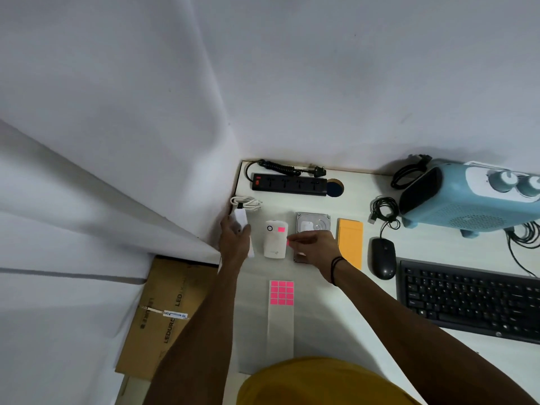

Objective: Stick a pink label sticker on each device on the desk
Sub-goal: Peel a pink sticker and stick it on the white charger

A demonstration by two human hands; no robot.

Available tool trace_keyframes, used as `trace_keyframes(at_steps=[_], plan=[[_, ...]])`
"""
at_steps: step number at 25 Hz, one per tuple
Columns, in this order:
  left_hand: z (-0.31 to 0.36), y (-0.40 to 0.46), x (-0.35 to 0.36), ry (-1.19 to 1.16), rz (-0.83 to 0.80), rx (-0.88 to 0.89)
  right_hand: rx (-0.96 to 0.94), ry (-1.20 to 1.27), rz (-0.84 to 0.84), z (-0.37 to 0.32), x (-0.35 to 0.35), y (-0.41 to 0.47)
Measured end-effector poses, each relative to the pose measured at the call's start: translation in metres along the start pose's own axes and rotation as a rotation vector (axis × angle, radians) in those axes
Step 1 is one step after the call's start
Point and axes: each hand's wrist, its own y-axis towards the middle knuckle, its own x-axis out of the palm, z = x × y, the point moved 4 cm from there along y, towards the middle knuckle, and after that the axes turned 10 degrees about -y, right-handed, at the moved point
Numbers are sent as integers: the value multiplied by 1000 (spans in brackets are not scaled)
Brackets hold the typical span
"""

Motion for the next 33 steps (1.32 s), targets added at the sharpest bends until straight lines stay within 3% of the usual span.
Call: trace_keyframes(at_steps=[4,7,11,15,28,33], plan=[[15,-24,-20,-726,-154,-288,-136,69,-27,-30,5,-26],[47,-72,-30,-1018,-326,-222,-232,134,-48,-52,12,-56],[80,-132,-34,-1204,-461,-144,-326,144,-32,-72,26,-98],[88,-171,-30,-1253,-474,-132,-351,206,39,-83,32,-129],[76,-219,-43,-1165,-450,-88,-379,-79,284,-82,16,-168],[79,-222,-52,-896,-477,9,-378,-79,160,-69,14,-165]])
